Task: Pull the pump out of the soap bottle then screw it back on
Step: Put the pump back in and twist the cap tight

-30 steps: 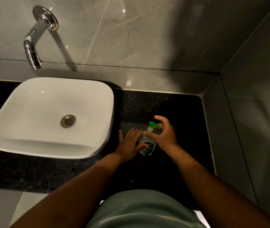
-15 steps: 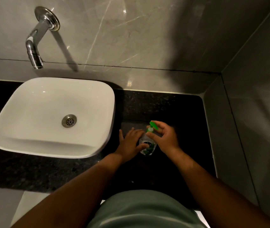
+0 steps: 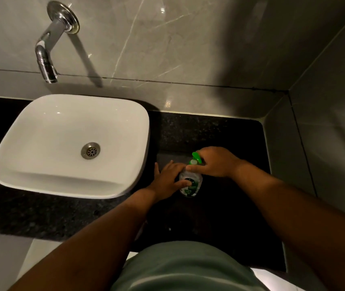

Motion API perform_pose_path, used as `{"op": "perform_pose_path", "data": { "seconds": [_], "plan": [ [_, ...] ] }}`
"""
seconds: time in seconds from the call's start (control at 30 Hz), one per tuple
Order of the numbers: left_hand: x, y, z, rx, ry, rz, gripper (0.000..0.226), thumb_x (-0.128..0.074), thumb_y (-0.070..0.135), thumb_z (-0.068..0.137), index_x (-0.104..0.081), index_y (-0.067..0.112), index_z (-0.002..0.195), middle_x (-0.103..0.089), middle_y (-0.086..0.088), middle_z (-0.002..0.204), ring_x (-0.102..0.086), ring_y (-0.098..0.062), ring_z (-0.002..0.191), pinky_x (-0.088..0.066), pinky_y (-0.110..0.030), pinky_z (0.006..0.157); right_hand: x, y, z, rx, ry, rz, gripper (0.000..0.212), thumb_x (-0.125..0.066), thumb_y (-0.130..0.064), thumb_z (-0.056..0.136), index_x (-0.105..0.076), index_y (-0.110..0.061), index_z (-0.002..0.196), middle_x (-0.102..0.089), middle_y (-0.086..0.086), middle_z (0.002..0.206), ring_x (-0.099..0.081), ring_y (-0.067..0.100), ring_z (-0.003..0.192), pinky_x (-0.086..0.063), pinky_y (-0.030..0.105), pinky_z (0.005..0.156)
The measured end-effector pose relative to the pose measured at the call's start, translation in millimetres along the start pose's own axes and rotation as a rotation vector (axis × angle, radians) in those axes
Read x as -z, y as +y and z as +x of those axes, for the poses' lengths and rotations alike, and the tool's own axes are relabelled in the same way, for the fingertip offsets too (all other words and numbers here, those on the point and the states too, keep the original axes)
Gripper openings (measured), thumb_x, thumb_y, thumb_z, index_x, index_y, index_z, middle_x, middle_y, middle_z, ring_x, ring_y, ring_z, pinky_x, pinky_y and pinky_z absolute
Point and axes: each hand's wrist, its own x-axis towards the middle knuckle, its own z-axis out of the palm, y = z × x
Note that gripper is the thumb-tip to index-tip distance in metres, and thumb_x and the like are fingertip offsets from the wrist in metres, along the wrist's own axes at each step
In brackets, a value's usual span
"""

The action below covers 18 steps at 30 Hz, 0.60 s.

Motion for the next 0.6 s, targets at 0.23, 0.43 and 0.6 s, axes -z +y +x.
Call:
{"op": "perform_pose_path", "data": {
  "seconds": [0.23,0.43,0.6],
  "plan": [
    [-5,1,0,-0.002,-0.004,-0.023,0.065,-0.047,0.071,0.077,-0.041,0.038,0.133,-0.04,0.01,0.145,-0.006,-0.018,0.145,0.022,-0.058,0.105,4,-4,13,0.209,-0.002,-0.167,0.07,-0.03,-0.079,0.078,-0.06,-0.019,0.057,-0.059,-0.003,0.054,-0.054,0.013,0.047,-0.047,0.028,0.049],
    [-13,0,-2,0.044,0.076,-0.004,0.079,-0.038,0.081,0.072,-0.04,0.035,0.136,-0.036,0.003,0.148,-0.005,-0.021,0.145,0.017,-0.061,0.106,-6,-14,2,0.084,0.178,-0.087,0.059,-0.053,-0.06,0.084,-0.049,-0.016,0.046,-0.045,-0.004,0.042,-0.041,0.011,0.039,-0.033,0.028,0.044],
    [-19,1,-6,0.081,0.151,0.075,0.07,-0.047,0.065,0.078,-0.046,0.023,0.134,-0.034,-0.006,0.147,-0.002,-0.029,0.144,0.005,-0.066,0.108,-18,-38,-10,-0.098,0.274,-0.132,0.065,-0.046,-0.064,0.08,-0.035,-0.015,0.038,-0.024,-0.007,0.033,-0.026,0.007,0.03,-0.022,0.023,0.035]
  ]
}}
